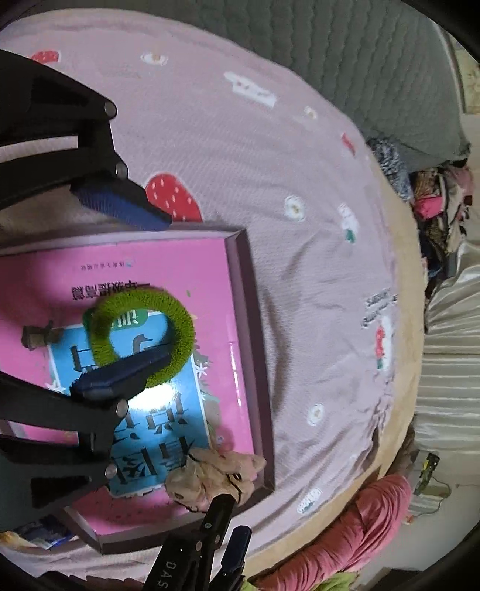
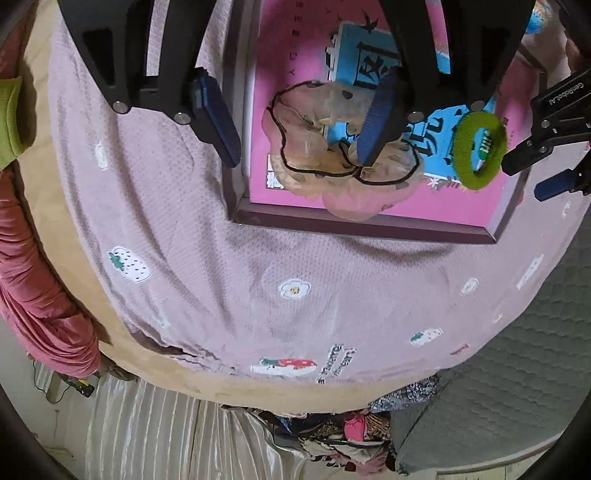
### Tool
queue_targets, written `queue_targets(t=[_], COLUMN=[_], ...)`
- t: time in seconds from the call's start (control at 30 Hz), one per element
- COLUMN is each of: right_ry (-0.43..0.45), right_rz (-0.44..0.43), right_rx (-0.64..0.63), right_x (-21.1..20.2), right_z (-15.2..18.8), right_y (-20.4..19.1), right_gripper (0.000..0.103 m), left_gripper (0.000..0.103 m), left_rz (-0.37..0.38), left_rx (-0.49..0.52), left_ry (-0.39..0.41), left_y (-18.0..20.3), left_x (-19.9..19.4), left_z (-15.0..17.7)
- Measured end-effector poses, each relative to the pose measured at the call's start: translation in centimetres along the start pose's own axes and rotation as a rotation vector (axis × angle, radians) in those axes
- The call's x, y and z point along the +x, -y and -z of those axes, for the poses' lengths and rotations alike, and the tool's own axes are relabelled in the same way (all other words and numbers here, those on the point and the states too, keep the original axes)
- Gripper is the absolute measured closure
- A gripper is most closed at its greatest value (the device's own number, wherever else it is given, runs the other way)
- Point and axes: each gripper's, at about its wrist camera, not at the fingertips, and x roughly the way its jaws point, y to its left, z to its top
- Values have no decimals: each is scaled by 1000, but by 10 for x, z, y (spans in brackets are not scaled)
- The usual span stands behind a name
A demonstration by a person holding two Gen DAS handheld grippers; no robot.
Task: Organize objects
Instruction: 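Open left gripper over tray dropping ring while right releases scrunchie there, then withdraw both open tools from the tray back over the bed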
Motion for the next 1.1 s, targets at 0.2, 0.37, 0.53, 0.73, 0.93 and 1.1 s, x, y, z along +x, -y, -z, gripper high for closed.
queue_targets(t=[0.2,0.37,0.53,0.73,0.93,1.1], right_ry=[15,45,84,113,131,167], right_rz=[22,20,29,75,39,-10], right_rx=[-14,-29,-39,-47,-17,-21], right_x=[-37,-81,-138,-200,-253,-291], right_z=[5,14,28,57,92,110], right_y=[0,-4,-9,-18,-21,-23], right_gripper=[32,29,26,19,19,18], left_gripper=[23,20,14,12,12,12], left_rz=[-6,-50,-43,-63,-81,-91], left_rx=[-17,-7,-19,-4,10,-6], left_ry=[16,26,62,107,129,135], left_y=[-2,1,-2,6,19,26], left_x=[-35,-76,-130,-190,-247,-279], left_z=[6,22,36,54,86,106])
